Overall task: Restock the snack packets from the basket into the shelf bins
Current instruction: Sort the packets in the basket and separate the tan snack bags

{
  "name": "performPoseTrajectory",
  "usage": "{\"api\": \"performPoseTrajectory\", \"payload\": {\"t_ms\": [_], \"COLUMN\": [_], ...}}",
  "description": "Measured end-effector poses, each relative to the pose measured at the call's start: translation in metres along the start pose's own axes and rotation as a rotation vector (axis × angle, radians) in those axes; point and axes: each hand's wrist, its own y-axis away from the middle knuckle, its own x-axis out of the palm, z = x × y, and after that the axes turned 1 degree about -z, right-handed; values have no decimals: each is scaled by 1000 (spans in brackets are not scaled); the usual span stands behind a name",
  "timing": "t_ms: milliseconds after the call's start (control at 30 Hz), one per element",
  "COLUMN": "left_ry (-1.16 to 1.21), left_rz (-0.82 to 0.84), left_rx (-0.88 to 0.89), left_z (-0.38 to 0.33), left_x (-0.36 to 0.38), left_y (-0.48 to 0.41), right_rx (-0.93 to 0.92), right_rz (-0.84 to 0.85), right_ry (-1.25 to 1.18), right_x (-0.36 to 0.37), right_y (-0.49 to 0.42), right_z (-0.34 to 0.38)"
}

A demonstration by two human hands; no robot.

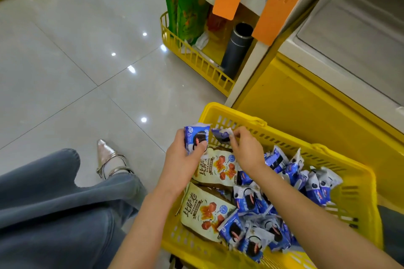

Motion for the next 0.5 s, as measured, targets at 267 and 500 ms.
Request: {"api": "performPoseTrajectory", "payload": {"t_ms": [267,500], "left_ry": [-220,-465], "left_rz": [211,497], "left_rx": [15,99], "left_z": [2,-17], "left_x": [66,159], "left_y": [21,20], "right_rx": [-55,243], "right_rz": [-153,-147], "right_ry": [-360,-303], "right_x": [-87,-138], "right_y": [77,85], "right_z": [-49,-137]}}
